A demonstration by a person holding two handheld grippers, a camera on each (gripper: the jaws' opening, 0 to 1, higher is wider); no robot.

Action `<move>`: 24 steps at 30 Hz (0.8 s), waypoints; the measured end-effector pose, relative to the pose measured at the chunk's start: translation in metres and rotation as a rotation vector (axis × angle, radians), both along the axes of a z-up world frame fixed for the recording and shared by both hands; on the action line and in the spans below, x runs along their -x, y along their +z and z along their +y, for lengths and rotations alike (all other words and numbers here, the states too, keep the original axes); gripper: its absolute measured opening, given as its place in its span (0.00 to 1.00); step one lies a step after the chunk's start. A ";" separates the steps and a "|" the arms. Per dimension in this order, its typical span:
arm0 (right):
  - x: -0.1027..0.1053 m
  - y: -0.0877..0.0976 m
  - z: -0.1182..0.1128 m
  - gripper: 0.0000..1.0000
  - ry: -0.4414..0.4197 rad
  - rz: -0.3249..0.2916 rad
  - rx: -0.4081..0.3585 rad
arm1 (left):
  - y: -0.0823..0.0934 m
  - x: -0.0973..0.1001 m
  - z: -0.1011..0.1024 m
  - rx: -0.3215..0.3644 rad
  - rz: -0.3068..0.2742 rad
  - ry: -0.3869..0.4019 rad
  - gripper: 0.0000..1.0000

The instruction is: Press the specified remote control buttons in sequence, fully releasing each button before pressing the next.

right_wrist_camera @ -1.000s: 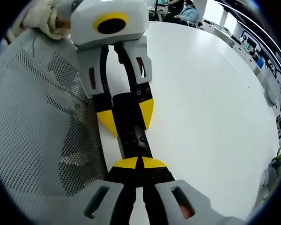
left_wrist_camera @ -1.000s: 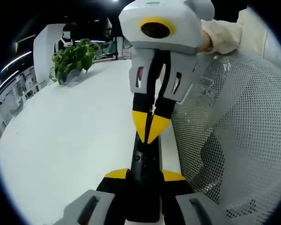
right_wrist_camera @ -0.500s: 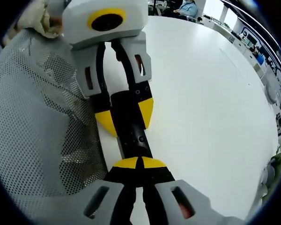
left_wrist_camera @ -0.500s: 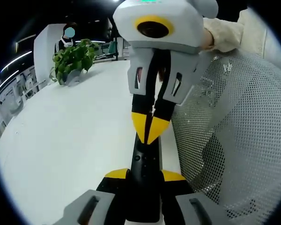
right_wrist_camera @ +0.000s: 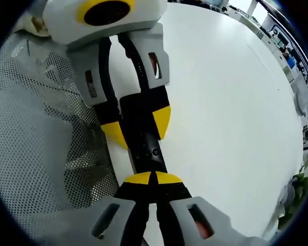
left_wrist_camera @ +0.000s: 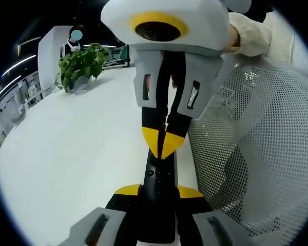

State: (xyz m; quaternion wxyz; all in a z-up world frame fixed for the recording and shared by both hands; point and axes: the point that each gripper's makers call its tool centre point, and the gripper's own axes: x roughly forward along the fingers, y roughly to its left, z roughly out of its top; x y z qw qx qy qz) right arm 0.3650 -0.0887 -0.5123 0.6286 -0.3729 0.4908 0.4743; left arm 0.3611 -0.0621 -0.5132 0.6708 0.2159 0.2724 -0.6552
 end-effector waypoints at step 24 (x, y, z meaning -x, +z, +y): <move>0.004 0.006 0.015 0.00 -0.009 -0.028 -0.215 | 0.001 0.000 0.000 0.000 0.000 -0.006 0.25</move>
